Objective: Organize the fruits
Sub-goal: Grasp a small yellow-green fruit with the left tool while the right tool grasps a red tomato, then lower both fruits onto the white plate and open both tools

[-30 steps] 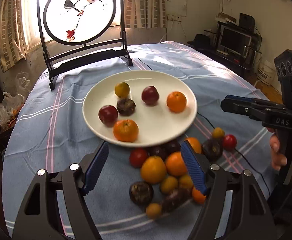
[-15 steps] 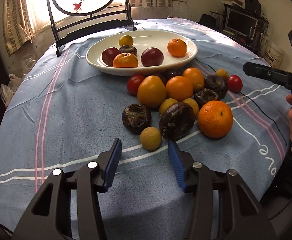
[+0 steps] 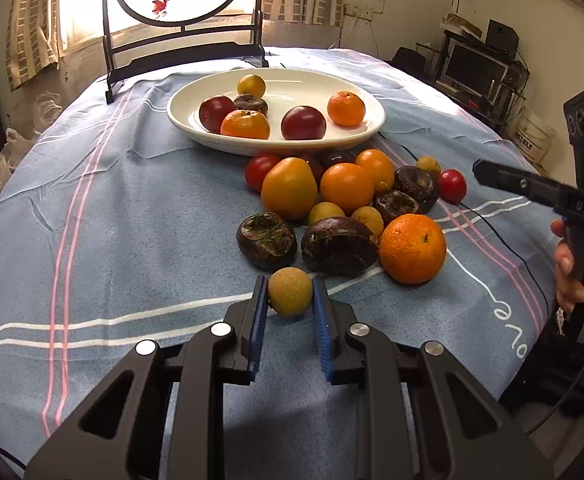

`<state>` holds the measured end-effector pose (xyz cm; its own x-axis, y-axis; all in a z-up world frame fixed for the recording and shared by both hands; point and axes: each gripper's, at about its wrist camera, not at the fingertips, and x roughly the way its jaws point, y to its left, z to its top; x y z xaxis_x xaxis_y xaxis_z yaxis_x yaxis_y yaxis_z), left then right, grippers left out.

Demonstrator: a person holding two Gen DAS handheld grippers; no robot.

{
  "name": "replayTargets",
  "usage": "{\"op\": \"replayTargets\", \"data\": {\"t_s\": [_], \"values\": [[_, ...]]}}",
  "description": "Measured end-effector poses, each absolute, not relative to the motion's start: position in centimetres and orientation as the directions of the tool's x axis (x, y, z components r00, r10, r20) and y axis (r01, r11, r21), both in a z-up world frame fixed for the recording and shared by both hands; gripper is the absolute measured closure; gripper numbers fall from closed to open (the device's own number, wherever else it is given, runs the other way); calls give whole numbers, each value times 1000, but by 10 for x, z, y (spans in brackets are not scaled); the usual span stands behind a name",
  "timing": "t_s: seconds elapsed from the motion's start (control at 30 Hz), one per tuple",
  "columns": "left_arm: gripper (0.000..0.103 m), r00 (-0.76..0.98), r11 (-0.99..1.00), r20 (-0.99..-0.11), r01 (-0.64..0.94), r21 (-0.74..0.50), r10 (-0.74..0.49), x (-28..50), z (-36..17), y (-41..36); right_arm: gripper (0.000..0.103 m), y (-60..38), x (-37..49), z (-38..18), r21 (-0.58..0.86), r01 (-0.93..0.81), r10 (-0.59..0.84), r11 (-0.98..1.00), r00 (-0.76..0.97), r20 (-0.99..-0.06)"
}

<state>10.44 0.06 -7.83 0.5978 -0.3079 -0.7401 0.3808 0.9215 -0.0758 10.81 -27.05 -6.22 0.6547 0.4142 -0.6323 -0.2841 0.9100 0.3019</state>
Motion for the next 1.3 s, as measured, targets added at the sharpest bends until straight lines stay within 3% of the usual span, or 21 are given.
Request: {"op": "replayTargets", "data": {"t_s": [0.07, 0.27, 0.4, 0.43, 0.5, 0.53, 0.93, 1.17, 1.3], "values": [[82, 609, 925, -732, 371, -78, -306, 99, -73, 7, 46, -267, 115, -74, 282, -240, 371, 929, 612, -698], [82, 623, 934, -724, 349, -81, -296, 95, -67, 17, 47, -254, 117, -76, 156, -185, 238, 970, 622, -746], [82, 623, 933, -722, 349, -85, -299, 94, -67, 16, 49, -255, 130, -77, 165, -167, 232, 972, 596, -768], [82, 625, 933, -722, 350, -82, -298, 94, -66, 15, 51, -255, 133, -78, 169, -167, 236, 971, 590, -772], [82, 625, 933, -721, 352, -81, -298, 93, -66, 15, 73, -253, 136, -77, 169, -187, 248, 968, 584, -773], [82, 627, 933, -720, 352, -81, -298, 93, -66, 15, 75, -251, 134, -76, 153, -191, 238, 970, 589, -773], [82, 644, 921, -691, 381, -79, -326, 108, -40, 10, 75, -273, 111, -31, 325, -274, 424, 905, 647, -634], [82, 676, 902, -639, 426, -67, -367, 171, -5, -14, 75, -260, 178, 10, 328, -317, 456, 890, 666, -591], [82, 658, 902, -658, 426, -74, -365, 228, -3, -31, 74, -242, 232, 9, 331, -323, 462, 886, 652, -601]]}}
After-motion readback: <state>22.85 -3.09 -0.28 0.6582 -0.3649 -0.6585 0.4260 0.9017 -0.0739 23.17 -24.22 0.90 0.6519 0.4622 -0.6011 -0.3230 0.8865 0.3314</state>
